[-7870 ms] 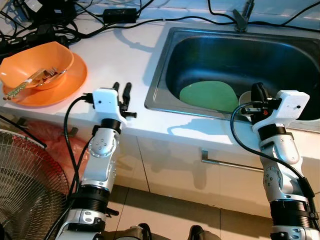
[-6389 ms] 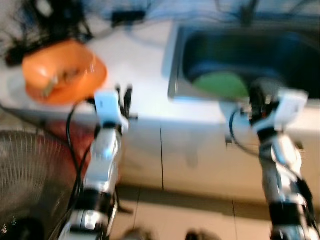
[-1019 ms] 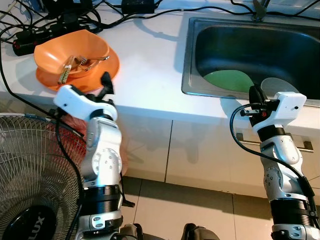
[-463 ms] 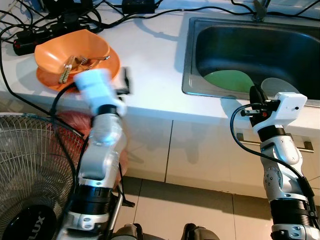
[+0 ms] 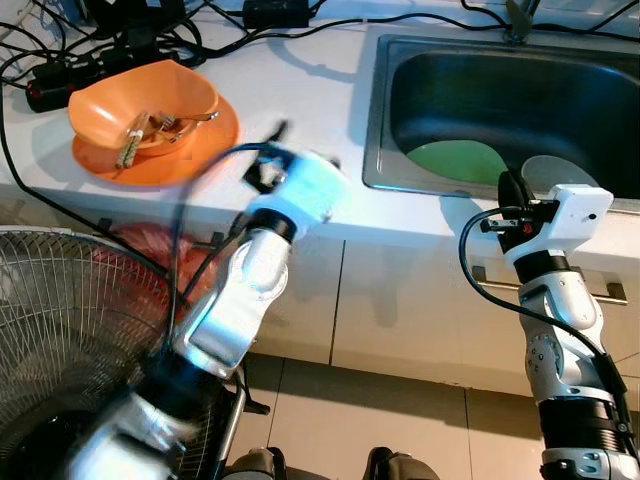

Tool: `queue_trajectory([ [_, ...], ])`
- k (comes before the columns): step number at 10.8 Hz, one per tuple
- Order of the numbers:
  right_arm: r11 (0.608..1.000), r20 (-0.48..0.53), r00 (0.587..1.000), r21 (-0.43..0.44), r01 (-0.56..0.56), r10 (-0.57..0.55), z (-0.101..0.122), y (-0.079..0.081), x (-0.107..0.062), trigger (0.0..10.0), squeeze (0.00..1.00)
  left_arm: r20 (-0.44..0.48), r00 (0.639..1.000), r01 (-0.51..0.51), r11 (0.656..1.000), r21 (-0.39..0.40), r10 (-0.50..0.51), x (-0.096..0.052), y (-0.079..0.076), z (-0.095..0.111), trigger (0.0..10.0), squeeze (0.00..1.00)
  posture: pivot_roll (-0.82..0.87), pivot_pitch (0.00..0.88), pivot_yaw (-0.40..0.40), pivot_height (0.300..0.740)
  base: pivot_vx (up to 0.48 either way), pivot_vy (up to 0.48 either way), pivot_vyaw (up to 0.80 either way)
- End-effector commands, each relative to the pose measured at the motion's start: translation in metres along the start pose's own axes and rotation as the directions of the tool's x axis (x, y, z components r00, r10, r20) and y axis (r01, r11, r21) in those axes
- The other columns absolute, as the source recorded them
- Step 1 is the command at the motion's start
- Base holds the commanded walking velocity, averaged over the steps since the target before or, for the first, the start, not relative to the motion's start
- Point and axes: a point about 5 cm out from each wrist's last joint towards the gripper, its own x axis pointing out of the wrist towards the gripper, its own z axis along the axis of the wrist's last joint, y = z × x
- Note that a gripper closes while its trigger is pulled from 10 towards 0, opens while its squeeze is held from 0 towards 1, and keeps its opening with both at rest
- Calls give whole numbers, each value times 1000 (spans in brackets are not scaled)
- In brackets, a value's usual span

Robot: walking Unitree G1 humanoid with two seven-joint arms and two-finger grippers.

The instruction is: Kitchen organization

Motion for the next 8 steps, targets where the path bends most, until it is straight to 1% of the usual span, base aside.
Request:
queue_trajectory([
  [1,999,-103,995,33,19,-16,-22,0,-8,10000,0,-17,999,37,992,119,-35,2,1,-1,10000,0,38,174,56,740,0,0,0],
  [2,999,-102,995,34,23,-20,-22,-1,-8,10000,0,-63,996,70,967,245,-56,4,8,-7,10000,0,38,173,58,740,0,0,0],
  [3,999,-102,995,35,24,-20,-22,-1,-8,10000,0,-90,995,70,945,320,-44,5,17,-9,10000,0,37,172,59,740,0,0,0],
  [4,999,-101,995,36,24,-20,-22,-1,-9,10000,0,-108,993,84,937,338,-50,5,18,-10,10000,0,39,168,60,740,0,0,0],
  [5,999,-100,995,38,21,-17,-22,0,-9,10000,0,-167,981,151,912,381,-93,4,20,-15,10000,0,40,167,61,740,0,0,0],
  [6,999,-99,995,39,20,-16,-22,1,-9,10000,0,-202,974,181,896,406,-105,3,23,-18,10000,0,39,166,62,740,0,0,0],
  [7,999,-99,995,40,20,-16,-22,1,-9,10000,0,-245,964,206,871,446,-103,1,28,-20,10000,0,40,165,63,740,0,0,0],
  [8,999,-99,995,40,20,-16,-22,1,-9,10000,0,-260,960,213,865,454,-101,1,30,-21,10000,0,40,163,64,740,0,0,0],
])
